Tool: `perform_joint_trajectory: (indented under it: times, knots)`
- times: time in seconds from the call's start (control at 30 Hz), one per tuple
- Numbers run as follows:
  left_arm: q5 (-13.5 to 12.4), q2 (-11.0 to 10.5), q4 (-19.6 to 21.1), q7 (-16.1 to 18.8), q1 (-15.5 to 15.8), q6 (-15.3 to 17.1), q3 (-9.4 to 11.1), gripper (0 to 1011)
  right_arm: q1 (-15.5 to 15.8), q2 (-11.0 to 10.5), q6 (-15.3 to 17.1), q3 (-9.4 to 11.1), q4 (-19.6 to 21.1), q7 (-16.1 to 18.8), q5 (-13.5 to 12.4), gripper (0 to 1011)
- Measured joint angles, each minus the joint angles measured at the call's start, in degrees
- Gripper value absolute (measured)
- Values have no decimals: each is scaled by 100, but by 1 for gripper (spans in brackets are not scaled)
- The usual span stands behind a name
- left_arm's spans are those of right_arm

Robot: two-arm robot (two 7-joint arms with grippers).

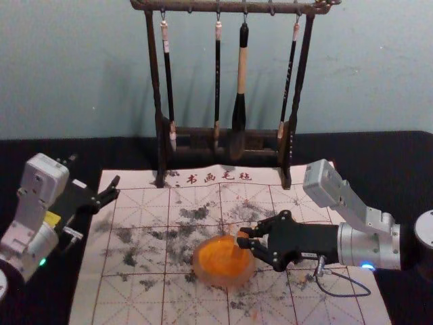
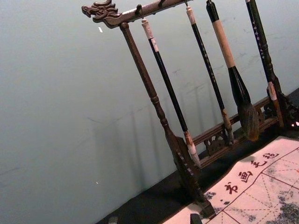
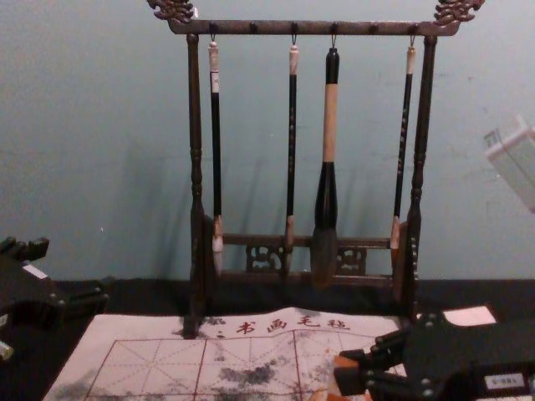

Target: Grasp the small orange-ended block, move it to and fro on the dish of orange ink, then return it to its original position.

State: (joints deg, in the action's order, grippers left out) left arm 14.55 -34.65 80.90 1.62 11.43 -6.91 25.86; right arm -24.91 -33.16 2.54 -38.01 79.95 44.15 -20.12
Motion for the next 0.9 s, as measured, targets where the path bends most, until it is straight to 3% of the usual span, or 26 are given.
perform_joint_trajectory:
  times: [0.4,0.9]
  knots:
    - [0,0,0,0,0,0,0,1001,68,-173,74,100,280,-32,-105,104]
    - [0,0,0,0,0,0,0,1001,564,-694,31,666,817,-332,-509,104]
